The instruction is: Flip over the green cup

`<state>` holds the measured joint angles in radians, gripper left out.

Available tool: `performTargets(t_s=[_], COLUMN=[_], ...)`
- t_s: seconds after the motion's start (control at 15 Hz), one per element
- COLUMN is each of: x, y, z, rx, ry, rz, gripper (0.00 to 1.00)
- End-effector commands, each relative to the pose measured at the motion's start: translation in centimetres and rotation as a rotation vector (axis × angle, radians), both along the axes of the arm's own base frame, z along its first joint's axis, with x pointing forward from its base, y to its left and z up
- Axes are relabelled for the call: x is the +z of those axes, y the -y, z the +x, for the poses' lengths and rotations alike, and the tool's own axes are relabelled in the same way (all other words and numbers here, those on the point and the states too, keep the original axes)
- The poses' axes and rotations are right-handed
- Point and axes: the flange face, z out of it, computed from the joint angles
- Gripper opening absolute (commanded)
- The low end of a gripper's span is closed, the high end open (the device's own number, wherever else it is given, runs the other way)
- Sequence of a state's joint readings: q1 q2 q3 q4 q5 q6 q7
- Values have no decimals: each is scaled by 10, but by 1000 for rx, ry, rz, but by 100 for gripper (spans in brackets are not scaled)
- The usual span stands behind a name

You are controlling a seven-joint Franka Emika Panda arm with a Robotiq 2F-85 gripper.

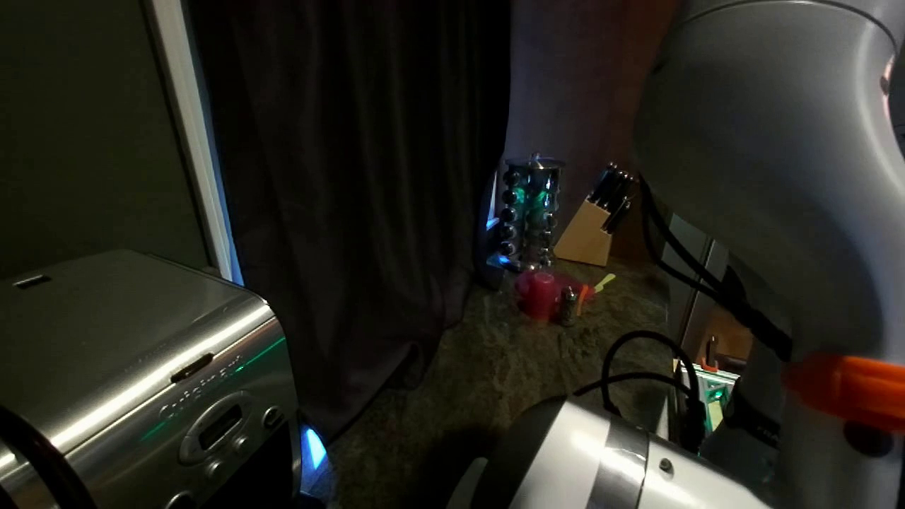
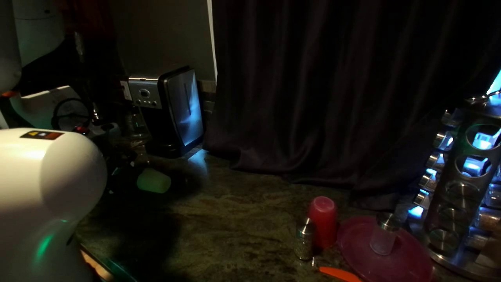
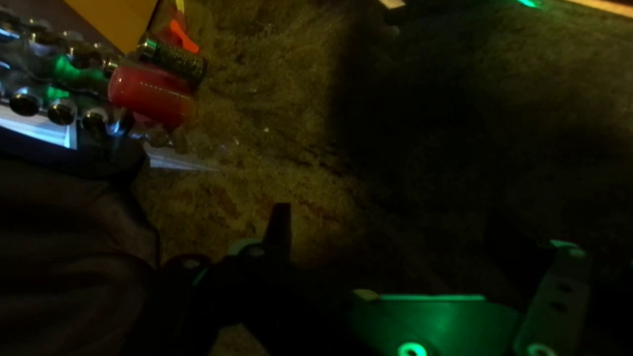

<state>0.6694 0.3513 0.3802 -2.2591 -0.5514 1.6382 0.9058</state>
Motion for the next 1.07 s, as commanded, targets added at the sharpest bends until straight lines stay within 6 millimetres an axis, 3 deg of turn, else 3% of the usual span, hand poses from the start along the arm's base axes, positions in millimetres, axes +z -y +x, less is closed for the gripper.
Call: performTargets(t_s=[0.0,0.53,1.0], x=[-4,3,-6], y=[-10,-23,-21], z=[6,19,22], rx=[-148,-327,-282], ry=[99,264,392], rz=[20,81,43], gripper=[100,100,100])
